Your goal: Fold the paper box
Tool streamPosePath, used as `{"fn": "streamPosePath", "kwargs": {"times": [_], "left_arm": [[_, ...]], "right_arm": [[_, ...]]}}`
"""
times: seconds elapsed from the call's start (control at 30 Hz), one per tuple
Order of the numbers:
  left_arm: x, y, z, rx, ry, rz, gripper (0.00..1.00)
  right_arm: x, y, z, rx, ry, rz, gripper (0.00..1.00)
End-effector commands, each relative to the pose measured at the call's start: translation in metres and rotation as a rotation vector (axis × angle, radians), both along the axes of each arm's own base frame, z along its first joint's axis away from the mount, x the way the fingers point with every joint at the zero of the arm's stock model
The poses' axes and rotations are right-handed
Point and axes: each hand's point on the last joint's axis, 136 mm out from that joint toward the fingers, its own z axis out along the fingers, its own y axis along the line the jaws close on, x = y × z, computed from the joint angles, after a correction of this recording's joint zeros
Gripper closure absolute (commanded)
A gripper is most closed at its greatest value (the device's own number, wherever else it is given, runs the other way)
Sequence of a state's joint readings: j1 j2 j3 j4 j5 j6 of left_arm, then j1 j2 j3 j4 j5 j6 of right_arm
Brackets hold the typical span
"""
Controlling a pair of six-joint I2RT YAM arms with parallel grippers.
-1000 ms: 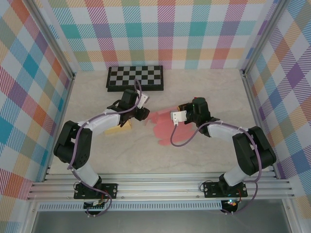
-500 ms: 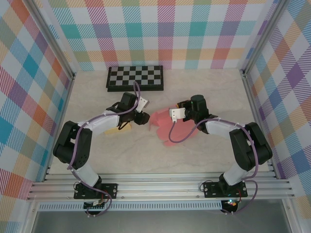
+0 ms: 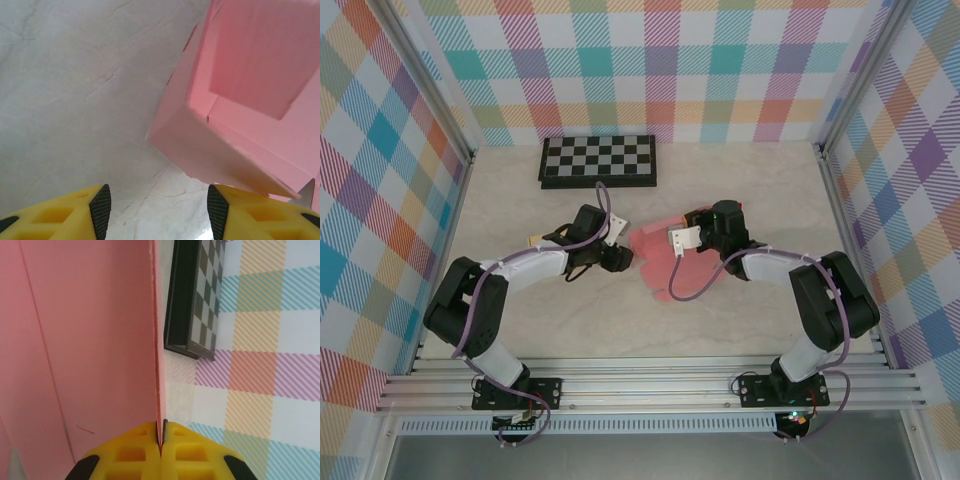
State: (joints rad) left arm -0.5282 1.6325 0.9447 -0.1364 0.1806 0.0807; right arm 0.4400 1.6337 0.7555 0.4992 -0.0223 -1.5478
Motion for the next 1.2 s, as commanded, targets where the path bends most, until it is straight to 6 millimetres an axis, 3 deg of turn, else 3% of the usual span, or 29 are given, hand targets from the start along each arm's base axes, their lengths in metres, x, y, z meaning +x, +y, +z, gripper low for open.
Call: {"fn": "streamPosePath", "kwargs": {"times": [0.0,0.23,0.37,0.47,0.6,0.77,0.93,1.07,1.17], "left_arm": [[0.013,-0.017,0.003,-0.027,-0.006,0.04,0.44],[0.018,-0.046,0.012,-0.068,-0.023,0.03,0.44],[0.03,-0.049,0.025,-0.114,-0.068,0.08,0.43],[0.033,-0.052,0.023,-0.104,-0.06,0.072,0.43],[0.026,-0.055,0.031,-0.14,-0.049,0.036,0.44],[0.01,-0.07,0.061,-0.264,-0.018,-0.019,0.44],[0.001,-0.038,0.073,-0.208,-0.032,-0.003,0.4],[0.005,0.006,0.064,-0.168,0.008,0.08,0.39],[0.003,0.026,0.059,-0.185,0.032,0.15,0.4]], "right_arm": [[-0.019,-0.011,-0.062,-0.162,0.086,-0.001,1.0],[-0.017,-0.011,-0.066,-0.178,0.072,-0.015,1.0],[-0.02,-0.011,-0.07,-0.172,0.087,-0.019,1.0],[-0.021,-0.013,-0.074,-0.17,0.1,-0.028,1.0],[-0.024,-0.014,-0.08,-0.183,0.122,-0.025,1.0],[-0.022,-0.015,-0.084,-0.193,0.127,-0.034,1.0],[-0.024,-0.016,-0.084,-0.187,0.136,-0.036,1.0],[-0.023,-0.016,-0.082,-0.182,0.132,-0.039,1.0],[-0.022,-0.016,-0.079,-0.168,0.114,-0.044,1.0]]}}
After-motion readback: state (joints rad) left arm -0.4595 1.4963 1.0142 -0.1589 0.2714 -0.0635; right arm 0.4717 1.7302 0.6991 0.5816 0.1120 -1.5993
